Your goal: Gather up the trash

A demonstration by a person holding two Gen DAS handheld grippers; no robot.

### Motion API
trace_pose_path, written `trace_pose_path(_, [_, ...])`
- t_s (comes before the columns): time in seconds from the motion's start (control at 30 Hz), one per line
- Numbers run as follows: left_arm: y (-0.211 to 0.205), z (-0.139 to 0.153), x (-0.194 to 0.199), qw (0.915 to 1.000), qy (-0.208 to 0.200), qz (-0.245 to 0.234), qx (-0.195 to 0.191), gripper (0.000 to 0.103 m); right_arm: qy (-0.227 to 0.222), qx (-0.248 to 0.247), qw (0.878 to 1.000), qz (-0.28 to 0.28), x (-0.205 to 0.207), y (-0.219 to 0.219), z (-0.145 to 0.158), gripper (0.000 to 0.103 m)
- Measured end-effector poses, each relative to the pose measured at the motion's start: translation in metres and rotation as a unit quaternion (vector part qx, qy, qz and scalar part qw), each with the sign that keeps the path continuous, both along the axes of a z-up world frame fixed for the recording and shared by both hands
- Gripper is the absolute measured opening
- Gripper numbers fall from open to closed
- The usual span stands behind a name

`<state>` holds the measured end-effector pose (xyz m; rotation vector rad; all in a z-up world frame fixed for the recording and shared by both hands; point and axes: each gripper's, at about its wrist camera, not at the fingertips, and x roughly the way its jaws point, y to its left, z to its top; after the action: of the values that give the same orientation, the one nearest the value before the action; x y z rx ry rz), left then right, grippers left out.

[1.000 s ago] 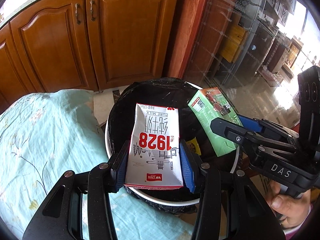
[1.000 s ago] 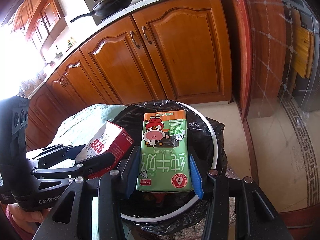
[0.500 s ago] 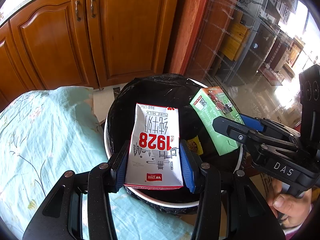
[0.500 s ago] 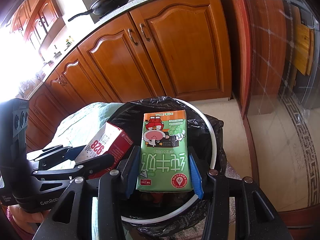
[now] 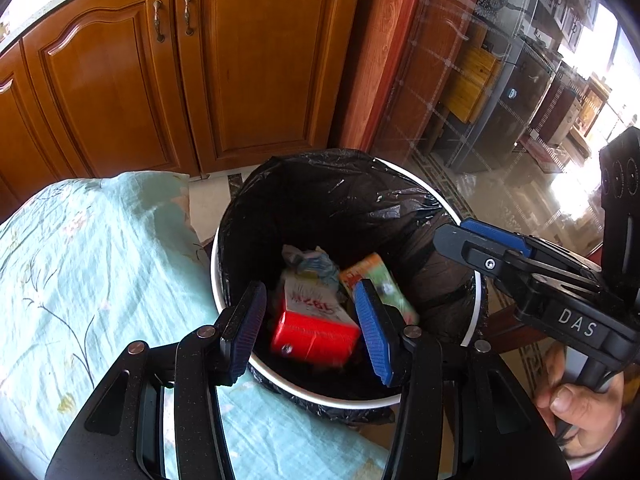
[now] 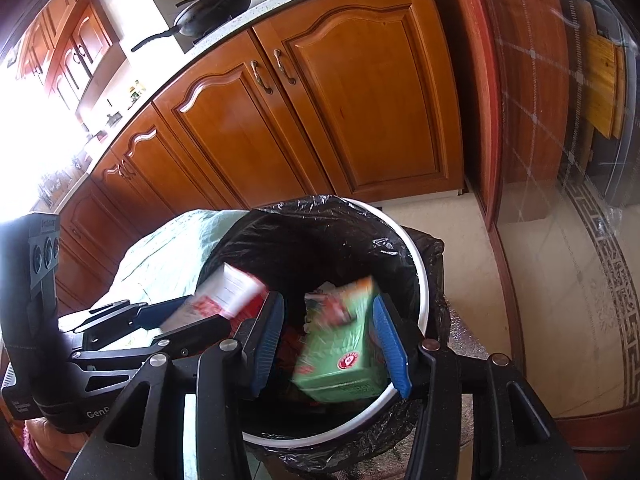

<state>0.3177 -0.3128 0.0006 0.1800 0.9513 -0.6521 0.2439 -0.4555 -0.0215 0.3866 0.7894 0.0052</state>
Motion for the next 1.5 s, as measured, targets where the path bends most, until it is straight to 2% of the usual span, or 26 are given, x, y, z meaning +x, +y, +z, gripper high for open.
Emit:
trace_pose_path(0.2, [0.017, 0.005, -0.008, 0.9998, -0.002, 0.013, -0.014, 0.048, -0.015, 0.000, 1.000, -0.003, -0.008, 0.004, 0.010, 0.049])
trace_pose_path(0.47, [0.057, 0.002, -0.031, 0.9973, 0.001, 0.051, -0.052, 0.051, -0.028, 0.016, 0.999, 0.002, -0.025, 0.019, 0.014, 0.050])
trace_pose_path(0.63, [0.087, 0.000, -0.052, 0.9940, -0.007, 0.078, -0.076, 0.058, -0.040, 0.015, 0.999, 0.002, -0.045, 0.038, 0.010, 0.059])
trace_pose_path(1.03, [0.148, -0.008, -0.102, 0.9861, -0.008, 0.120, -0.115, 0.059, -0.058, 0.041, 0.997, 0.013, -0.098, 0.082, -0.003, 0.061])
trace_pose_path(1.13, [0.158, -0.008, -0.118, 0.9849, -0.022, 0.125, -0.117, 0.060, -0.065, 0.034, 0.997, 0.012, -0.111, 0.094, -0.005, 0.070])
trace_pose_path(1.2, [0.166, -0.008, -0.129, 0.9836, -0.038, 0.130, -0.119, 0.066, -0.076, 0.023, 0.997, 0.010, -0.120, 0.102, -0.005, 0.077])
trace_pose_path(1.33, [0.188, -0.004, -0.157, 0.9761, -0.090, 0.145, -0.134, 0.092, -0.114, -0.010, 0.993, 0.004, -0.141, 0.118, 0.000, 0.089])
trace_pose_path(1.37, [0.196, -0.002, -0.166, 0.9728, -0.106, 0.153, -0.138, 0.099, -0.128, -0.022, 0.991, -0.001, -0.148, 0.122, 0.002, 0.096])
trace_pose_path(1.4, [0.200, -0.001, -0.172, 0.9692, -0.121, 0.162, -0.141, 0.101, -0.145, -0.033, 0.989, -0.006, -0.155, 0.125, 0.005, 0.103])
trace_pose_path(1.5, [0.212, 0.003, -0.185, 0.9611, -0.151, 0.177, -0.150, 0.102, -0.195, -0.074, 0.978, -0.028, -0.178, 0.134, 0.013, 0.103])
